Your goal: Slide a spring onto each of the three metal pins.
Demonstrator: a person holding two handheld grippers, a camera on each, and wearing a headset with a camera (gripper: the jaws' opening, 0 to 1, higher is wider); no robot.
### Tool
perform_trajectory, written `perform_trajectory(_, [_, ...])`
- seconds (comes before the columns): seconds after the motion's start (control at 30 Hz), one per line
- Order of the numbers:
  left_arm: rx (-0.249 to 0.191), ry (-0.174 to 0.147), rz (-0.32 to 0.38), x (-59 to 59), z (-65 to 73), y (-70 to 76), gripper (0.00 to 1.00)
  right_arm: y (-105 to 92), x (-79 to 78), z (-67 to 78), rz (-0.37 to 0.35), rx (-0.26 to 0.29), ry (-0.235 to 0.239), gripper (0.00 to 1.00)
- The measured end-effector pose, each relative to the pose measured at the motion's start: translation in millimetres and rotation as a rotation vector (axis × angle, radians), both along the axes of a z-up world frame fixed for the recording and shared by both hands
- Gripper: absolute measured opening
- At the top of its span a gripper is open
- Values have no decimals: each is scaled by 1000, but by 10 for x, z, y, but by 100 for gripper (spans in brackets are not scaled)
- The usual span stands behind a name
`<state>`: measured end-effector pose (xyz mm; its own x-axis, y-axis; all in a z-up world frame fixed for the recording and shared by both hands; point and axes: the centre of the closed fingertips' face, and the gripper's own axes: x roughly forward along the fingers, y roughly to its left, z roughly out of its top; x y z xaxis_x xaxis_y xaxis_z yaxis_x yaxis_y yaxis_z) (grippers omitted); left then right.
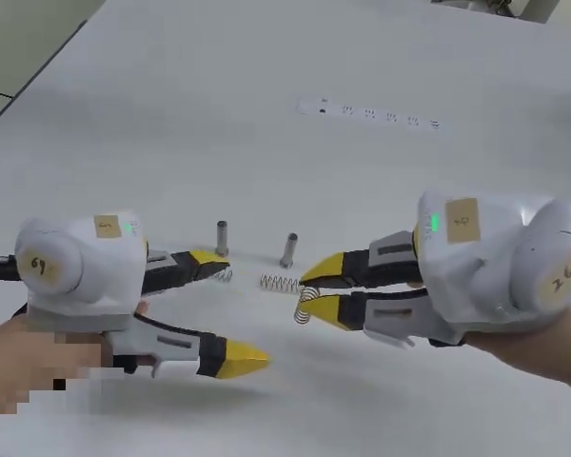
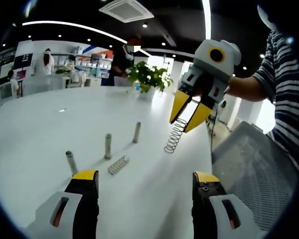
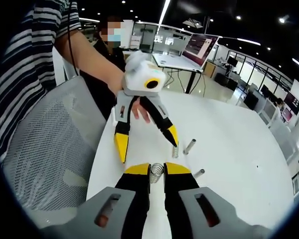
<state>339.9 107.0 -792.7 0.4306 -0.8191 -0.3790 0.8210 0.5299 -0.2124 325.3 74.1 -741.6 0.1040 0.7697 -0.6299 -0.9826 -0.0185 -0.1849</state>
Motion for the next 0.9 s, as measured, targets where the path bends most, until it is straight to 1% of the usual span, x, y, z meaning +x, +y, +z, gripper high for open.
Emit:
perform_trajectory(0.07, [2,3,17,12,-6,45,78,-3,15,3,-5,1,-3,7])
perform_trajectory(0.23, [-5,-6,58,48,9,154,87,-12,43,9,-15,2,-10,7])
perform_trajectory(0.33, [11,-29,65,49,13,220,93,-23,57,8,-23,4,-10,7])
perform_trajectory(0.43, [21,-39,69,48,18,265,97,-32,72,8,-30,5,-15,7])
perform_trajectory(0.47, [26,-41,69,48,17,278,97,-33,73,6,-32,5,-14,7])
perform_trajectory(0.53, [36,-63,76,60,24,320,96,-41,83,0,-37,3,-17,7])
perform_trajectory(0.57, [38,-64,77,59,19,333,98,-45,87,-4,-37,1,-20,7])
perform_trajectory(0.63, [51,-73,79,62,5,364,98,-52,93,-12,-40,-2,-21,7])
perform_trajectory(0.67, [56,-70,78,56,-7,381,98,-59,100,-16,-42,-5,-24,7])
perform_trajectory(0.7, [64,-58,78,47,-33,409,98,-71,107,-23,-44,-11,-27,7])
perform_trajectory(0.77, [70,-63,88,47,-43,461,98,-92,129,-23,-49,-14,-34,7])
perform_trajectory(0.83, [62,-55,101,43,-44,494,98,-115,154,-25,-58,-15,-35,7])
perform_trajectory(0.9, [59,-55,114,44,-41,528,98,-154,202,-32,-74,-18,-36,7])
